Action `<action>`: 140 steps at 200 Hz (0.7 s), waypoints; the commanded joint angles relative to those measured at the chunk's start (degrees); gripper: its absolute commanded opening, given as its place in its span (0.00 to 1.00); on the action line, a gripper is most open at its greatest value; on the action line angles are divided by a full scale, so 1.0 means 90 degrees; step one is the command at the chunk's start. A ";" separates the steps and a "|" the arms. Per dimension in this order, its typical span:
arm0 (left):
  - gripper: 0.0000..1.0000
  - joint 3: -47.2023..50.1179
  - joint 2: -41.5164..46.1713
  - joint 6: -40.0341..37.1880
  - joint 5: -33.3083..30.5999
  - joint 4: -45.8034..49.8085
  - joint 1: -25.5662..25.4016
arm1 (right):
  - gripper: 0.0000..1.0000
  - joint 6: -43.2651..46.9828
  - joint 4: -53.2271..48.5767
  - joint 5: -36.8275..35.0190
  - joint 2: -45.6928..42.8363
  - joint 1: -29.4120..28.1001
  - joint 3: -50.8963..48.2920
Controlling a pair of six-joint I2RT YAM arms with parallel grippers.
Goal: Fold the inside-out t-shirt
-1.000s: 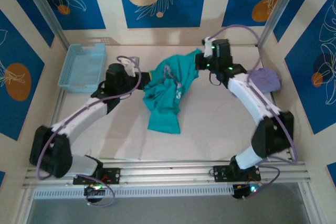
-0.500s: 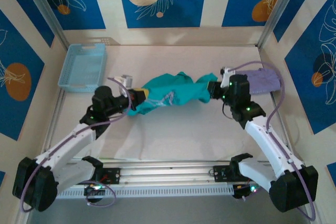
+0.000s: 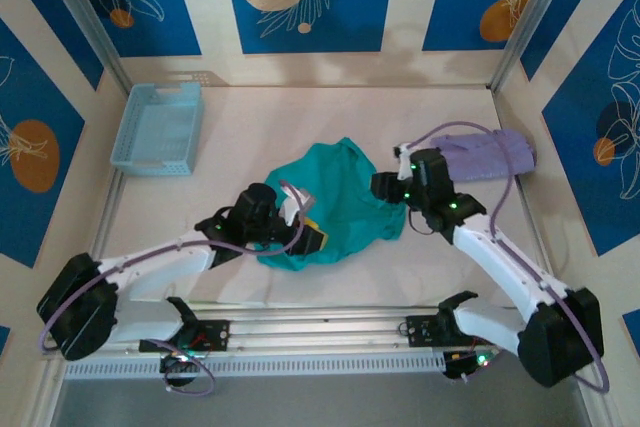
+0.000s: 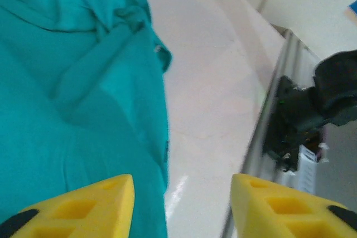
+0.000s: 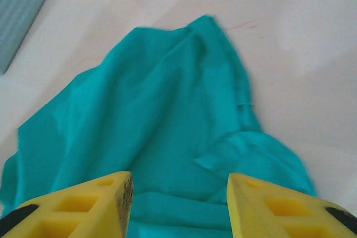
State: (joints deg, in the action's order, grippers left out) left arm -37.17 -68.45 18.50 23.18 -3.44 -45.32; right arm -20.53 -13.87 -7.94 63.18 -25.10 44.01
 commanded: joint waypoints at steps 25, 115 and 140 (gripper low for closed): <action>0.61 0.0416 0.0780 0.0831 -0.1652 0.1312 0.1460 | 0.54 0.0160 0.0801 0.0978 0.1299 -0.1561 0.0338; 0.68 0.0341 -0.0118 0.0337 -0.1357 0.1011 0.1214 | 0.22 -0.0678 -0.0249 -0.1256 0.2834 -0.2593 0.1047; 0.65 0.0077 -0.0799 0.0753 -0.0872 0.0657 0.1170 | 0.20 -0.0643 -0.0026 -0.1074 0.2490 -0.2543 0.0764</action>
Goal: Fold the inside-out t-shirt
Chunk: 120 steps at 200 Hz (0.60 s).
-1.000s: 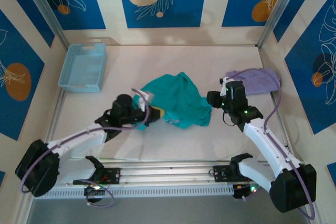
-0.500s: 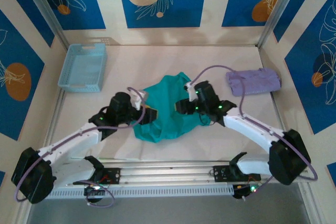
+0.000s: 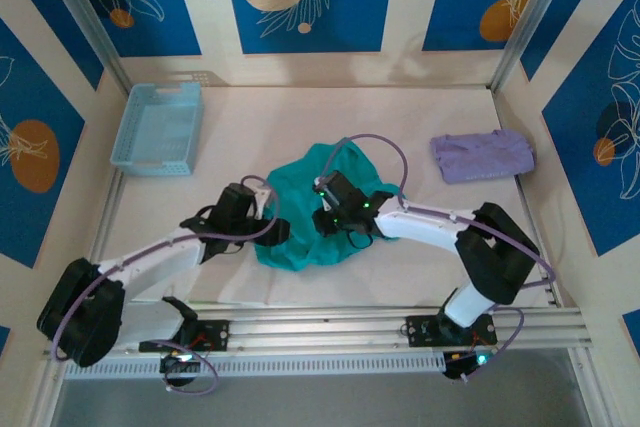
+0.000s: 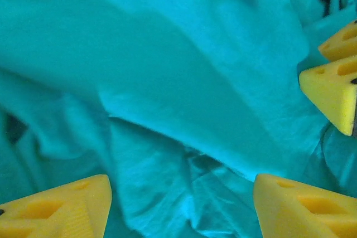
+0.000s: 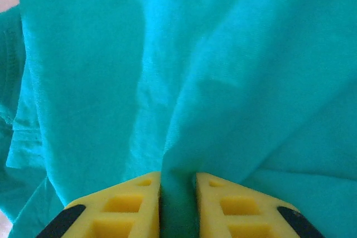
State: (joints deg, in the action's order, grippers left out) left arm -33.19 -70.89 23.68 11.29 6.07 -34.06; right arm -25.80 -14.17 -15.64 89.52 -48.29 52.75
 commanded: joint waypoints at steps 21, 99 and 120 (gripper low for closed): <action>0.59 -0.0613 -0.1077 0.0401 0.0531 -0.0581 -0.0155 | 0.20 -0.0089 0.0042 -0.0186 -0.0442 0.0034 -0.0283; 0.02 -0.1090 -0.0989 0.1049 0.1376 -0.1740 -0.0147 | 0.31 0.0954 0.0931 0.0040 -0.2351 0.0012 -0.1653; 0.01 -0.1095 -0.0565 0.1320 0.1518 -0.1809 -0.0159 | 0.45 0.1593 0.1564 0.0746 -0.2908 0.0005 -0.1864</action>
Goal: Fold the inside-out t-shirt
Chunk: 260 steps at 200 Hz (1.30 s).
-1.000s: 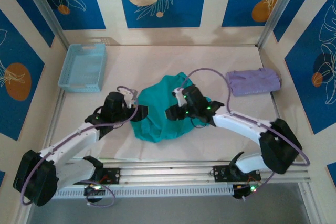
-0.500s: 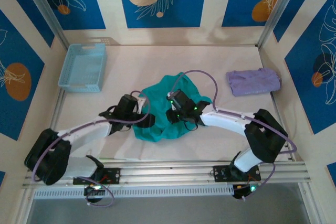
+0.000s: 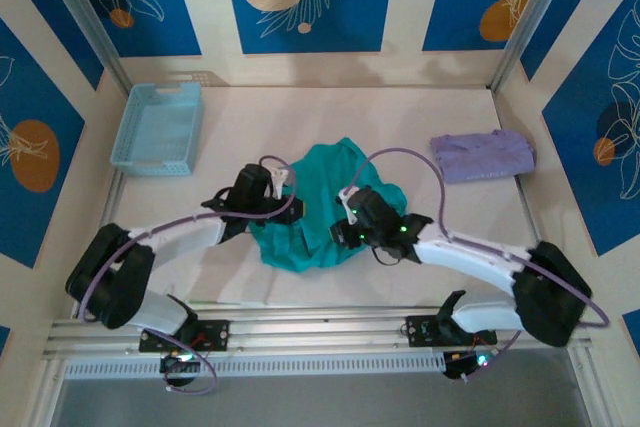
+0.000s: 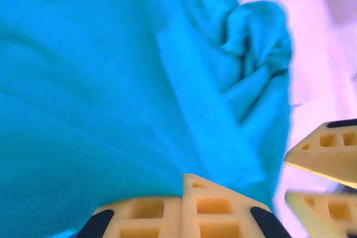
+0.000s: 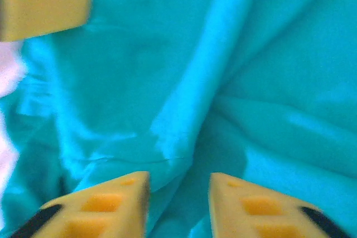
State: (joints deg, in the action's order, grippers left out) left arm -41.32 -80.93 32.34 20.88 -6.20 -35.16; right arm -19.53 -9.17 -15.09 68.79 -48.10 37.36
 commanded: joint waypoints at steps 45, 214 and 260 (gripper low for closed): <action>0.00 -0.0262 0.1170 0.0379 0.0371 0.0057 -0.0062 | 0.58 0.1208 0.1844 0.1023 -0.0004 -0.0158 0.0205; 0.56 0.0150 0.1955 -0.1064 -0.1849 0.0484 -0.0037 | 0.00 -0.1210 0.2644 0.4567 0.0184 0.1353 0.0470; 0.93 0.0439 0.2767 -0.1061 -0.1963 0.0718 0.0101 | 0.00 -0.2118 0.2904 0.4682 0.0173 0.1695 0.0734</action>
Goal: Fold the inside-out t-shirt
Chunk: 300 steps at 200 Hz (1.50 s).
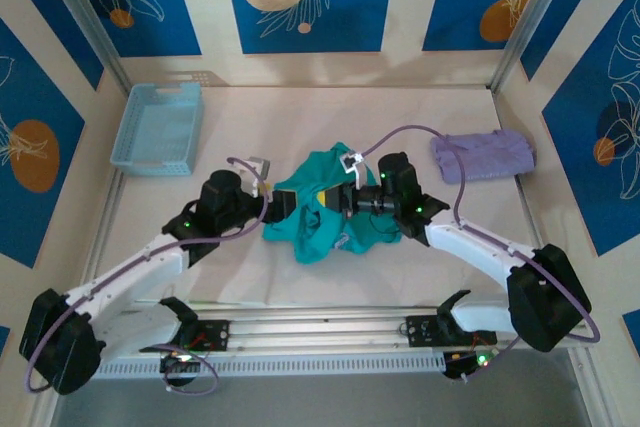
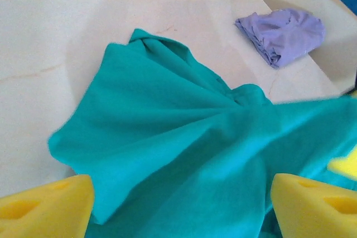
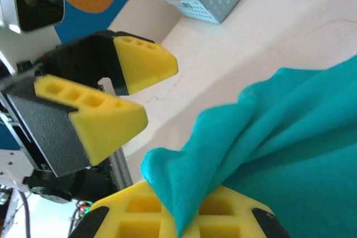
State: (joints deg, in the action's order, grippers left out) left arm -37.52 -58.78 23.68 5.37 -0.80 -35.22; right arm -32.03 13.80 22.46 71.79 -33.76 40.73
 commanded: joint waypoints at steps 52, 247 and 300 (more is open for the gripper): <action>1.00 0.0350 0.0721 0.0821 0.0328 -0.0550 0.0121 | 0.08 -0.1546 0.0640 0.0146 -0.0514 0.0230 0.0279; 0.35 -0.0448 -0.2007 0.0635 0.2276 -0.2135 -0.0002 | 0.00 -0.0801 0.0009 0.0773 -0.0497 0.0147 0.0732; 0.00 -0.0830 -0.2007 0.0495 0.2213 -0.0831 0.0142 | 0.00 0.1343 -0.3179 -0.1857 -0.0936 -0.0214 0.1752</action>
State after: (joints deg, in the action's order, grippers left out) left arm -41.85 -77.65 30.02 24.67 -15.25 -34.76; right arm -31.44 -0.95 17.98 65.63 -33.08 51.07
